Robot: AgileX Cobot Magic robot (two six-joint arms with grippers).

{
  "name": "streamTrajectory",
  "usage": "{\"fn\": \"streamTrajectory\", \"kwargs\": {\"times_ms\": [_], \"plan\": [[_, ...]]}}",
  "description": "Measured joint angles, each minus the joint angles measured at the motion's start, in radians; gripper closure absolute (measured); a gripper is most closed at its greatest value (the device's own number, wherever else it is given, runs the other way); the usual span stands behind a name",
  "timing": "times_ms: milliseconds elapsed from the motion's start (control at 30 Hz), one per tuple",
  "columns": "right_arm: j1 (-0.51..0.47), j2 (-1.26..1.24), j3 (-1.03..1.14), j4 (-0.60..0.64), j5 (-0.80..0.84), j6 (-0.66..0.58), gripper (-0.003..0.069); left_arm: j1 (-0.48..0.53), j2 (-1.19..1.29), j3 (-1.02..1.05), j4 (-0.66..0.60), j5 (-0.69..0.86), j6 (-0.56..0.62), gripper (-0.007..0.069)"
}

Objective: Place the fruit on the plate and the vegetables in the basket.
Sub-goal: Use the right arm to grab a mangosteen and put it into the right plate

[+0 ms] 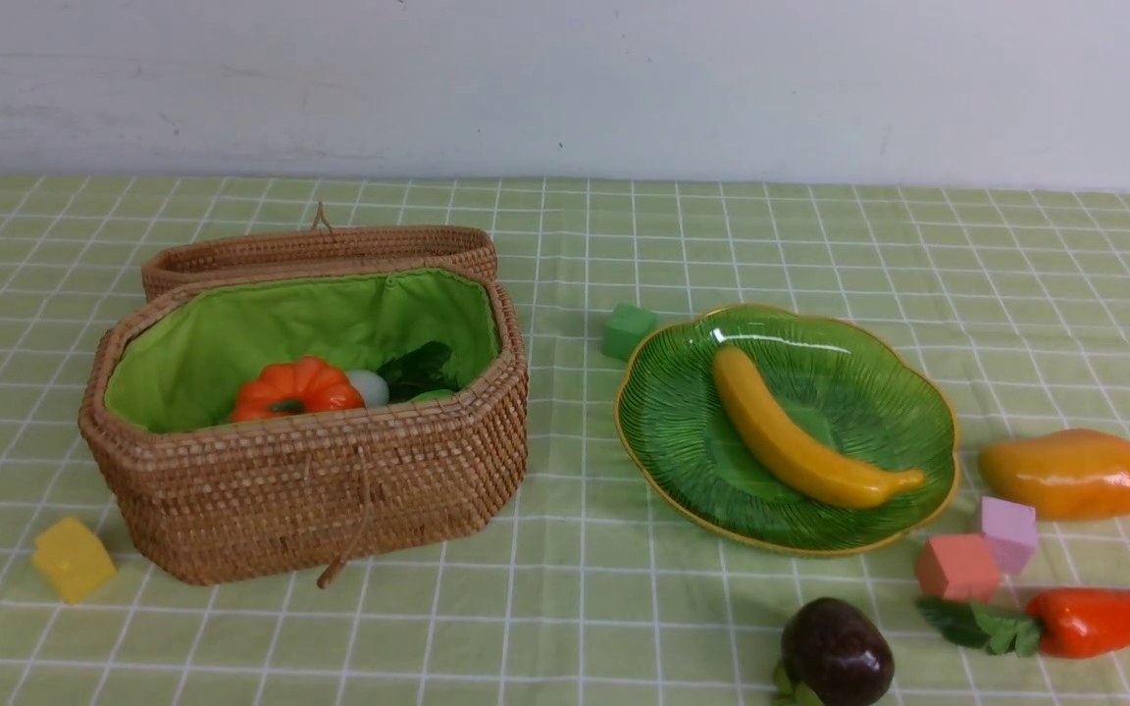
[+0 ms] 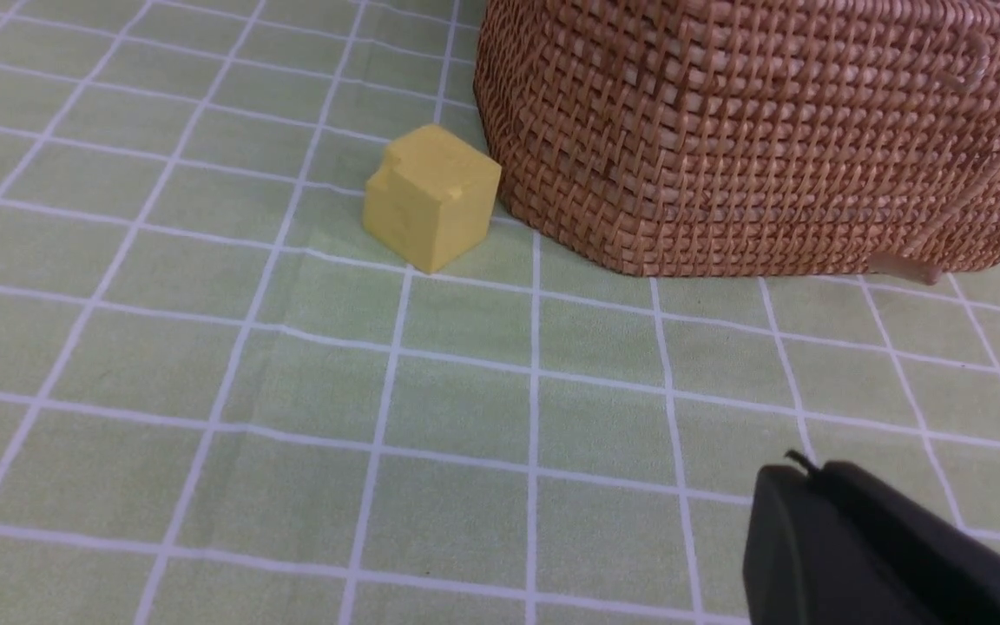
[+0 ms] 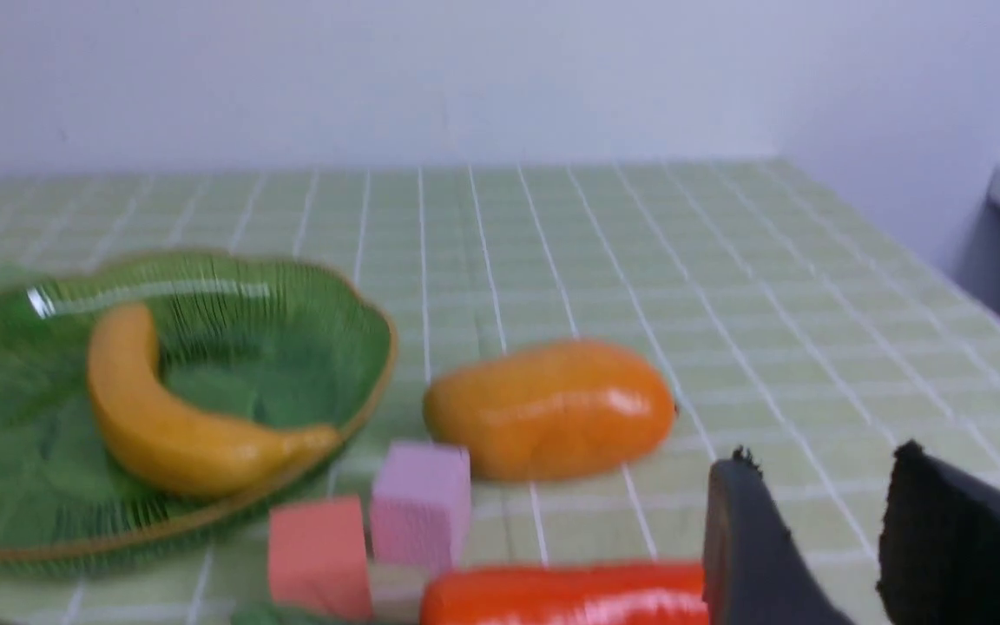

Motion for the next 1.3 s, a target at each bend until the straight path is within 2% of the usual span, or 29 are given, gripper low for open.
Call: {"fn": "streamTrajectory", "kwargs": {"times_ms": [133, 400, 500, 600, 800, 833, 900, 1000, 1167, 1233, 1300], "plan": [[0.0, 0.0, 0.0, 0.0, -0.183, 0.0, 0.0417, 0.0, 0.0, 0.0, 0.0, 0.0, 0.0, 0.0617], [0.0, 0.0, 0.0, 0.0, -0.393, 0.005, 0.0417, 0.0, 0.0, 0.0, 0.0, 0.0, 0.0, 0.0617], [0.0, 0.0, 0.0, 0.048, -0.506, 0.092, 0.0417, 0.0, 0.0, 0.0, 0.0, 0.0, 0.0, 0.0613], [0.0, 0.0, -0.034, 0.09, -0.503, 0.158, 0.0417, 0.0, 0.0, 0.0, 0.0, 0.0, 0.0, 0.061], [0.0, 0.131, -0.421, 0.115, -0.174, 0.29, 0.0417, 0.0, 0.0, 0.0, 0.0, 0.0, 0.0, 0.0605], [0.0, 0.15, -0.435, 0.115, -0.148, 0.293, 0.0417, 0.0, 0.0, 0.0, 0.0, 0.0, 0.0, 0.0605], [0.0, 0.286, -0.6, 0.115, 0.017, 0.306, 0.0417, 0.0, 0.0, 0.0, 0.0, 0.0, 0.0, 0.0605], [0.0, 0.433, -0.698, 0.088, 0.188, 0.296, 0.0417, 0.0, 0.0, 0.0, 0.0, 0.0, 0.0, 0.0603], [0.0, 0.641, -0.716, 0.043, 0.266, 0.278, 0.0417, 0.0, 0.0, 0.0, 0.0, 0.0, 0.0, 0.0599], [0.0, 0.686, -0.719, 0.055, 0.276, 0.288, 0.0417, 0.0, 0.0, 0.0, 0.0, 0.0, 0.0, 0.0596], [0.001, 0.783, -0.719, 0.136, 0.306, 0.308, 0.0417, 0.0, 0.0, 0.0, 0.0, 0.0, 0.0, 0.0595]]}}
